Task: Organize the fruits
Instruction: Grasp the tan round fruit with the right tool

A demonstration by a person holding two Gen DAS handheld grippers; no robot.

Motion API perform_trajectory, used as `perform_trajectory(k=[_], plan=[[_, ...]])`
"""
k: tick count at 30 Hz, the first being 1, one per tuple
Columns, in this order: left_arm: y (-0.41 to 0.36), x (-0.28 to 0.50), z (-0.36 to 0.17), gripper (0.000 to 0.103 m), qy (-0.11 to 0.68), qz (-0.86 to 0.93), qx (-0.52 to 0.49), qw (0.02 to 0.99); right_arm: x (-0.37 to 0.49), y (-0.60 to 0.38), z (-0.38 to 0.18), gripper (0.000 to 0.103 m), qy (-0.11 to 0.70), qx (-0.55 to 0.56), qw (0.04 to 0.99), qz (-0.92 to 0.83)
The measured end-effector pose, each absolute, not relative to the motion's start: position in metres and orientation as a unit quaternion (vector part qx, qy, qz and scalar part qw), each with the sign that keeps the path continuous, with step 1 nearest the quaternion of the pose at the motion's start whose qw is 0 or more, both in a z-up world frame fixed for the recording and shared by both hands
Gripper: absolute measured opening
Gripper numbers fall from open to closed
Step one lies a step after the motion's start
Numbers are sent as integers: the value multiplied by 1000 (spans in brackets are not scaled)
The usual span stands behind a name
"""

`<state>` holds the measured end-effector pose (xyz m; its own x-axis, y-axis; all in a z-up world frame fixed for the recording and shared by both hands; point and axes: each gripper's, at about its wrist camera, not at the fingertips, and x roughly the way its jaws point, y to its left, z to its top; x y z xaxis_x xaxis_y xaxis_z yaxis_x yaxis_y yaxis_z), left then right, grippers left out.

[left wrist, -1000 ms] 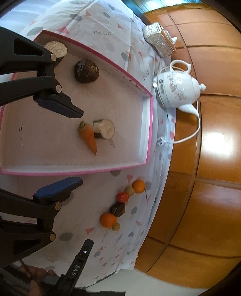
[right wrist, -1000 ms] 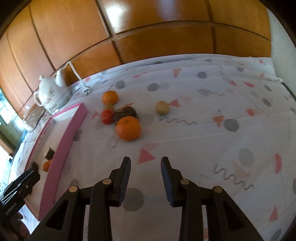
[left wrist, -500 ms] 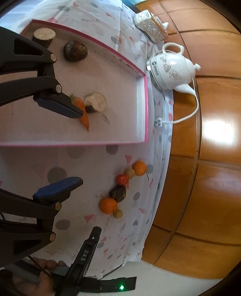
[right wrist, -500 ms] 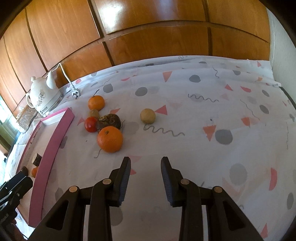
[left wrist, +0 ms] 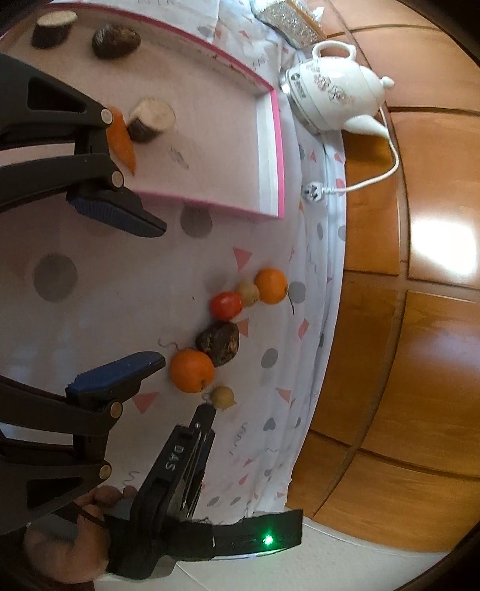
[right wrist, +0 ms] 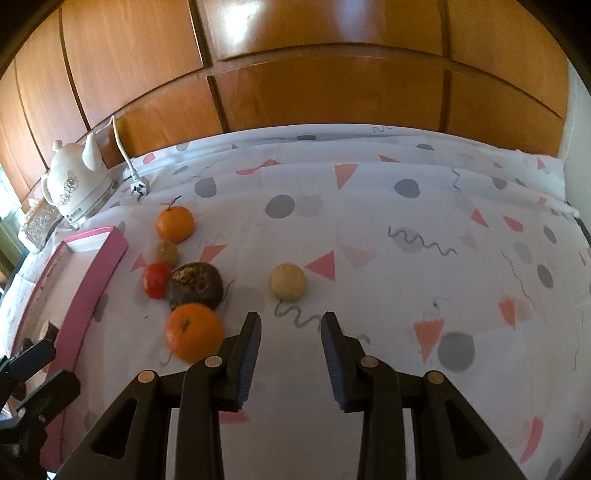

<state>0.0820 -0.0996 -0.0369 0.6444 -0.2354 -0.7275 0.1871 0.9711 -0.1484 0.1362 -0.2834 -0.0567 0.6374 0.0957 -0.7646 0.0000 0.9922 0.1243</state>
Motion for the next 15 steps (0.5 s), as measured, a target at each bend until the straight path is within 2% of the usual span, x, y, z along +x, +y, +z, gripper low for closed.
perform_trajectory(k=[10,12,13,15], plan=[[-122,107,-49,64,421,-124,-50,897,170,-271,-65,34,432,9,900,59],[-125,110,-51,64,423,-123,-53,896,174,-269,-68,31,433,-3,899,64],[-126,113,-52,64,424,-122,-56,895,175,-269,-69,26,434,-7,898,65],[-129,116,-54,64,427,-122,-61,894,174,-270,-69,26,433,-10,899,71]])
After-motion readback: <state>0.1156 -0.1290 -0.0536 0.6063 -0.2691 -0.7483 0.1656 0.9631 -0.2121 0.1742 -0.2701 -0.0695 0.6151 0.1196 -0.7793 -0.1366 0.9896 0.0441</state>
